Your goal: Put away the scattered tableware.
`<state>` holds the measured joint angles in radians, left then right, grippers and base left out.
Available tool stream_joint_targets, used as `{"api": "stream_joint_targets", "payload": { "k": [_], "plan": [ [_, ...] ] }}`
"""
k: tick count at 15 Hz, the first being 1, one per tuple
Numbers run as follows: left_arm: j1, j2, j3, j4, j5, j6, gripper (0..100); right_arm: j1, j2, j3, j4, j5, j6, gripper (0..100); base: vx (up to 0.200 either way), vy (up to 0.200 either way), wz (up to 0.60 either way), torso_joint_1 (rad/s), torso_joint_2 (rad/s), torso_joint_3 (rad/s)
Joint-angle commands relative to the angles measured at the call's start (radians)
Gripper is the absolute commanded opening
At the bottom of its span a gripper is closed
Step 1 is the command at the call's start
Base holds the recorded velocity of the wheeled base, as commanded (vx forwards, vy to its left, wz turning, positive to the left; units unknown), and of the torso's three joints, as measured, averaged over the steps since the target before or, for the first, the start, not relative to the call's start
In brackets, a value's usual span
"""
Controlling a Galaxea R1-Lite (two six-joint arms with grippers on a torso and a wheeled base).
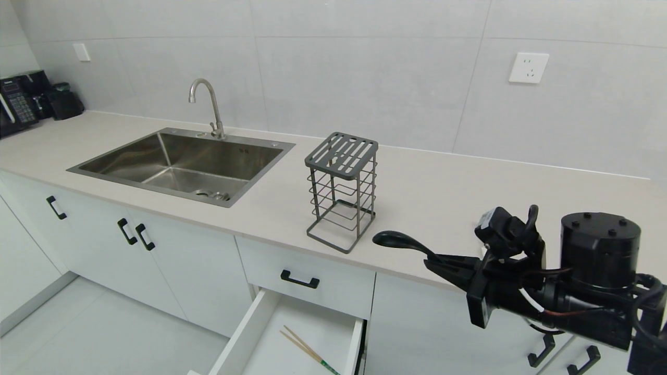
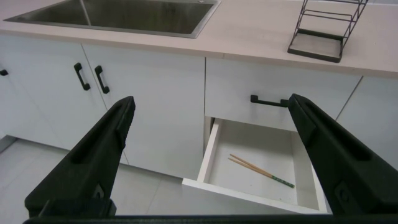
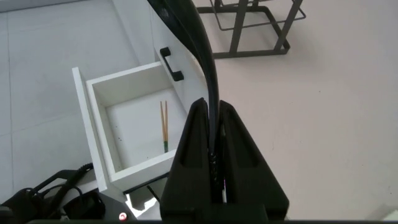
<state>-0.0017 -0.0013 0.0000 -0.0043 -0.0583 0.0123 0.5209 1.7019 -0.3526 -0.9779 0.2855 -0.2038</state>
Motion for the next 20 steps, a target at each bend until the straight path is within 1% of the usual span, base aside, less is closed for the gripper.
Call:
{"api": "stream_joint_targets", "payload": {
  "k": [1, 4, 10, 12, 13, 16, 17, 19, 20],
  "plan": [
    [0.0, 0.001, 0.0, 0.0, 0.0, 0.0, 100, 0.015, -0.011, -0.005, -0.002, 0.001, 0.0, 0, 0.0, 0.0, 0.0, 0.0, 0.0, 0.0],
    [0.0, 0.001, 0.0, 0.0, 0.0, 0.0, 100, 0.073, -0.011, -0.02, -0.002, 0.004, 0.001, 0, 0.0, 0.0, 0.0, 0.0, 0.0, 0.0],
    [0.0, 0.001, 0.0, 0.0, 0.0, 0.0, 100, 0.099, -0.011, -0.036, -0.004, 0.011, 0.0, 0, 0.0, 0.0, 0.0, 0.0, 0.0, 0.0],
    [0.0, 0.001, 0.0, 0.0, 0.0, 0.0, 100, 0.137, -0.01, -0.043, -0.005, 0.02, 0.001, 0, 0.0, 0.0, 0.0, 0.0, 0.0, 0.0],
    [0.0, 0.001, 0.0, 0.0, 0.0, 0.0, 100, 0.165, -0.001, -0.065, -0.004, 0.038, -0.002, 0, 0.0, 0.0, 0.0, 0.0, 0.0, 0.0],
    [0.0, 0.001, 0.0, 0.0, 0.0, 0.0, 100, 0.177, 0.056, -0.115, -0.01, 0.038, 0.003, 0, 0.0, 0.0, 0.0, 0.0, 0.0, 0.0],
    [0.0, 0.001, 0.0, 0.0, 0.0, 0.0, 100, 0.196, 0.085, -0.152, -0.013, 0.038, 0.003, 0, 0.0, 0.0, 0.0, 0.0, 0.0, 0.0],
    [0.0, 0.001, 0.0, 0.0, 0.0, 0.0, 100, 0.251, 0.156, -0.218, -0.028, 0.026, 0.02, 0, 0.0, 0.0, 0.0, 0.0, 0.0, 0.0],
    [0.0, 0.001, 0.0, 0.0, 0.0, 0.0, 100, 0.288, 0.194, -0.244, -0.039, 0.017, 0.05, 0, 0.0, 0.0, 0.0, 0.0, 0.0, 0.0]
  ]
}}
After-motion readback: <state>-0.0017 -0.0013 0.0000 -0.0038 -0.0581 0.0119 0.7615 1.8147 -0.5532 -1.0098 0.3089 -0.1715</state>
